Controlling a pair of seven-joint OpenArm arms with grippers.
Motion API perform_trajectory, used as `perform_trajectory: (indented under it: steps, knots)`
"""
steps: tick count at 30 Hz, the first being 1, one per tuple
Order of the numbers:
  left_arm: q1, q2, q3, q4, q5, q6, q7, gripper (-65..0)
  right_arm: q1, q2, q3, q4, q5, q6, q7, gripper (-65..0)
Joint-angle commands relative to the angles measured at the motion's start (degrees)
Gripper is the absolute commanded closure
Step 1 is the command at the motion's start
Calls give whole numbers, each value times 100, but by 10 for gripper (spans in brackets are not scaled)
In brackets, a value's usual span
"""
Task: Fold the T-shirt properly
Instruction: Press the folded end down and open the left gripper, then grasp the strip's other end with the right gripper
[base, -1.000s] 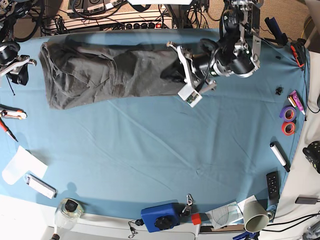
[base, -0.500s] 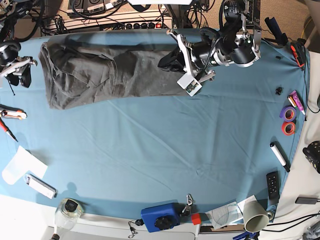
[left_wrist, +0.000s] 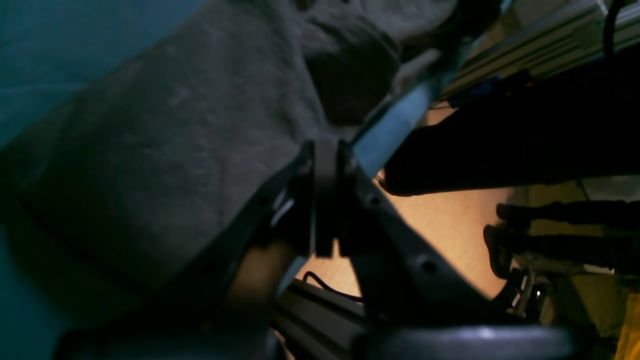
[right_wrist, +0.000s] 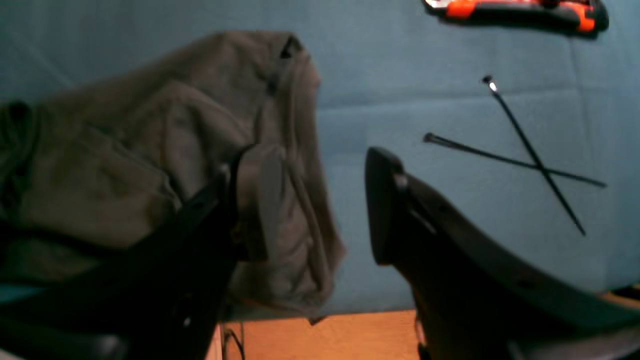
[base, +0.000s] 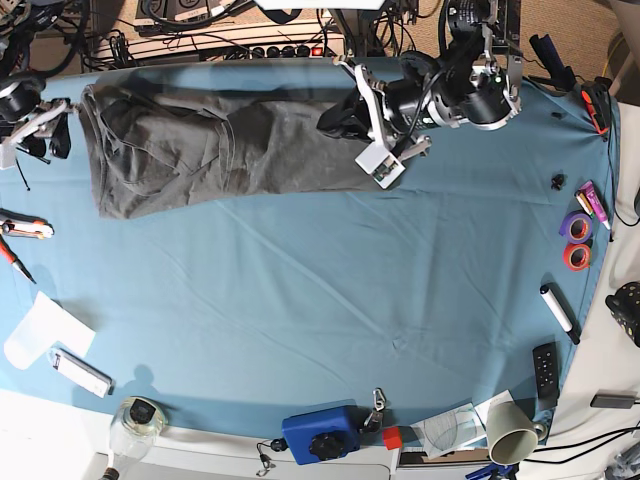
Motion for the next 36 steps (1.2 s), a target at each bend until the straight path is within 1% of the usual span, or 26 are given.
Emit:
perform_trajectory:
  steps: [1,4,6,7,9,11,12,15,18,23,28,29,32,36]
  knots:
    - [-24,15,0,127,-203,-26,-72,0,120,118,44,74,94,17,111,-276]
    - [-20,15,0,153,-223,-26,-7,0,417,164,17,-98,94,-31,68,-276]
    - [-20,13,0,157,-221,-26,-7,0,555,297,-120,-516,96,-105,-13,-275]
    - [-7,13,0,157,-221,-26,-9,0,625,382,-229,-787,168,-103,-138,-275]
    - [26,13,0,157,-223,-26,-15,0,769,595,-479,-1403,614,-87,-553,-275]
    - [52,13,0,160,-225,-28,-13,0,922,813,-684,-1961,1128,44,-874,-276]
    - [57,13,0,162,-225,-28,-13,0,979,918,-754,-2192,1239,57,-900,-276]
    - [55,13,0,162,-221,-28,-13,0,1137,1150,-824,-2712,1296,52,-900,-276]
    - [55,13,0,162,-225,-114,-13,0,1161,1331,-824,-2992,1602,52,-900,-276]
    - [55,15,0,162,-240,-111,-15,0,1196,1403,-826,-3331,1611,59,-900,-276]
    - [52,15,0,162,-240,-111,-17,0,1226,1403,-940,-3864,1613,326,-900,-276]
    - [55,15,0,162,-240,-111,-17,0,1224,1403,-1016,-3989,1613,371,-900,-276]
    - [55,15,0,162,-240,-111,-20,0,1224,1405,-1379,-4264,1670,371,-900,-276]
    - [55,15,0,162,-238,-111,-17,0,1222,1405,-1932,-4354,2142,371,-900,-276]
